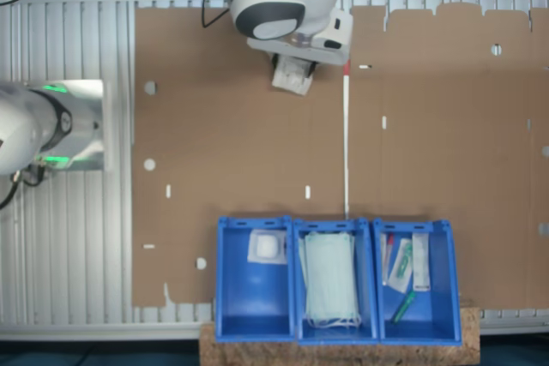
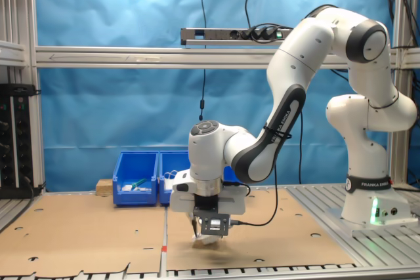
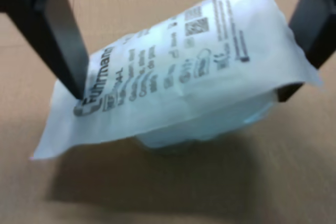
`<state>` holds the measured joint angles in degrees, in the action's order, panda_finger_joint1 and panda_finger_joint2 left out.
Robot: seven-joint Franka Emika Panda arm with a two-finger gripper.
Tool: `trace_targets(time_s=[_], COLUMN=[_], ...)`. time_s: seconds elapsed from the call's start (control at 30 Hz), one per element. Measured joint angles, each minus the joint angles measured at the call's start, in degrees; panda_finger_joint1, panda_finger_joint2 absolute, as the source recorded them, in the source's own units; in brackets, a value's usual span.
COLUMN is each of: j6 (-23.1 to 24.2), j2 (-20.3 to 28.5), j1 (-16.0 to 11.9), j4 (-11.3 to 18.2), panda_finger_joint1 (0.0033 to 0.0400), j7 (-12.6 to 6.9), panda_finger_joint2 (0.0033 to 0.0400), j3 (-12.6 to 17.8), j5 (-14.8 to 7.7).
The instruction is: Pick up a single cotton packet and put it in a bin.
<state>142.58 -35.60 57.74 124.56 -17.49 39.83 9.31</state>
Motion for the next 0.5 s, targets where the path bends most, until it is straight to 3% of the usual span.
trace_targets(time_s=[0.17,0.2,0.3,0.33,0.5], j6=[-0.1,-0.1,-0.1,-0.1,-0.1], j2=[0.0,0.0,0.0,0.0,0.0], j1=[0.0,0.0,0.0,0.0,0.0], j4=[0.0,0.0,0.0,0.0,0.0], panda_finger_joint1=[0.0400,0.0251,0.0251,0.0169,0.0169], j7=[0.00,0.00,0.00,0.00,0.00], panda_finger_joint2=[0.0400,0.0251,0.0251,0.0169,0.0169], j3=[0.0,0.0,0.0,0.0,0.0], j5=[0.0,0.0,0.0,0.0,0.0])
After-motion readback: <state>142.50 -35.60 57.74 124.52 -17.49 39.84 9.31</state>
